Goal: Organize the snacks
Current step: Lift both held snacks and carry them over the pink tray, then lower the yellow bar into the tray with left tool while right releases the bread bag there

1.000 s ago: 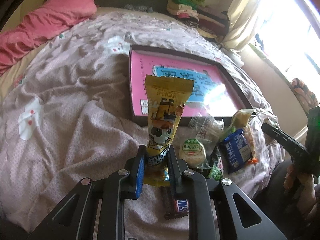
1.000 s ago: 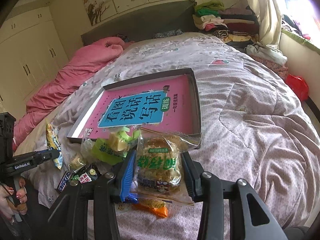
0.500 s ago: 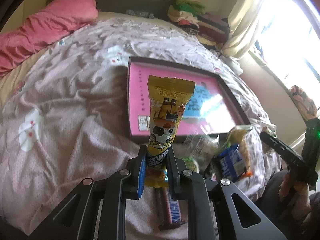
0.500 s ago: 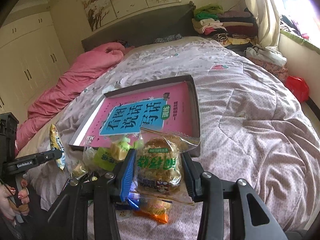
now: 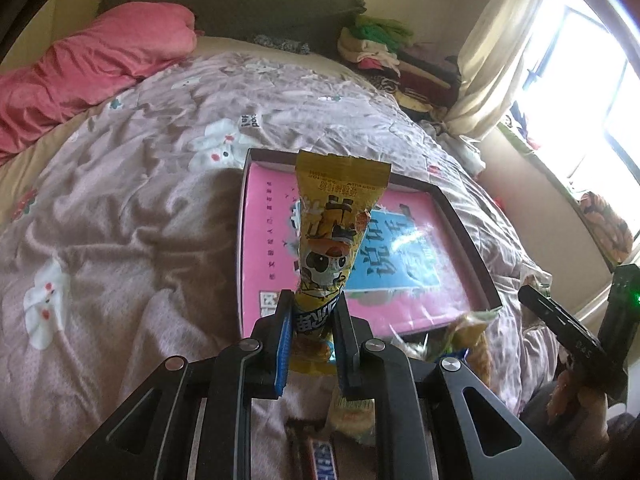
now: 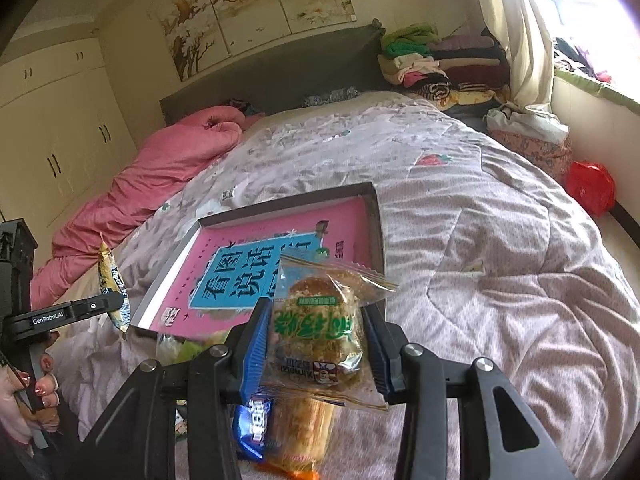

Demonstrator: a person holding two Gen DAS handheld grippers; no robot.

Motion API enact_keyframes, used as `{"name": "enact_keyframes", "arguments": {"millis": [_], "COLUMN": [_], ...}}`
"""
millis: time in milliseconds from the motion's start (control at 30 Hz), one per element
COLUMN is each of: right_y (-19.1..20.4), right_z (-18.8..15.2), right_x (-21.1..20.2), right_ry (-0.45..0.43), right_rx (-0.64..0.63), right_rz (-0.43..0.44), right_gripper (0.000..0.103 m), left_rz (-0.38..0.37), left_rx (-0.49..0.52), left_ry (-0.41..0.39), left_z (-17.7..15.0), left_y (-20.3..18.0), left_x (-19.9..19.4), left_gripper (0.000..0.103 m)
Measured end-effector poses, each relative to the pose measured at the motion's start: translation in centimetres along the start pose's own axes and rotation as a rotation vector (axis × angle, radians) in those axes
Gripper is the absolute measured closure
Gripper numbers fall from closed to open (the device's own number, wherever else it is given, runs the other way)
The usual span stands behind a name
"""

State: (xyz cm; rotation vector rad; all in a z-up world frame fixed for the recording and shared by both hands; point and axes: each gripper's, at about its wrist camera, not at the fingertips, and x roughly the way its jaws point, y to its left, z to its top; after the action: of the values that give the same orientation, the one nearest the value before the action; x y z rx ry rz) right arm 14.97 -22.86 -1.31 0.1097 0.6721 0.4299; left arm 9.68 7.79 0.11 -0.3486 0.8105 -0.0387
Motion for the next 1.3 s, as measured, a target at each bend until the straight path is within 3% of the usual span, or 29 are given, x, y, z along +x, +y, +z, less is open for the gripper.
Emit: {"name": "enact_keyframes", "arguments": {"millis": [567, 1300], "right_y": [-0.5, -0.5], "right_z": [2.0, 1.2], "right_x": [4.1, 7.9], "right_ry": [0.025, 0.133], "right_rx": [-0.038, -0.043], "right_rz": [-0.015, -0.018], "right_gripper": [0.059, 0.059], "left_rz": [0.038, 0.120], "left_rx": [0.008, 0.066], "left_ry": [0.040, 0.091], "left_z": [1.5, 1.0], "left_y": [-0.6, -1.0], "left_x": [4.5, 6.7], "left_gripper": [0.085, 0.085]}}
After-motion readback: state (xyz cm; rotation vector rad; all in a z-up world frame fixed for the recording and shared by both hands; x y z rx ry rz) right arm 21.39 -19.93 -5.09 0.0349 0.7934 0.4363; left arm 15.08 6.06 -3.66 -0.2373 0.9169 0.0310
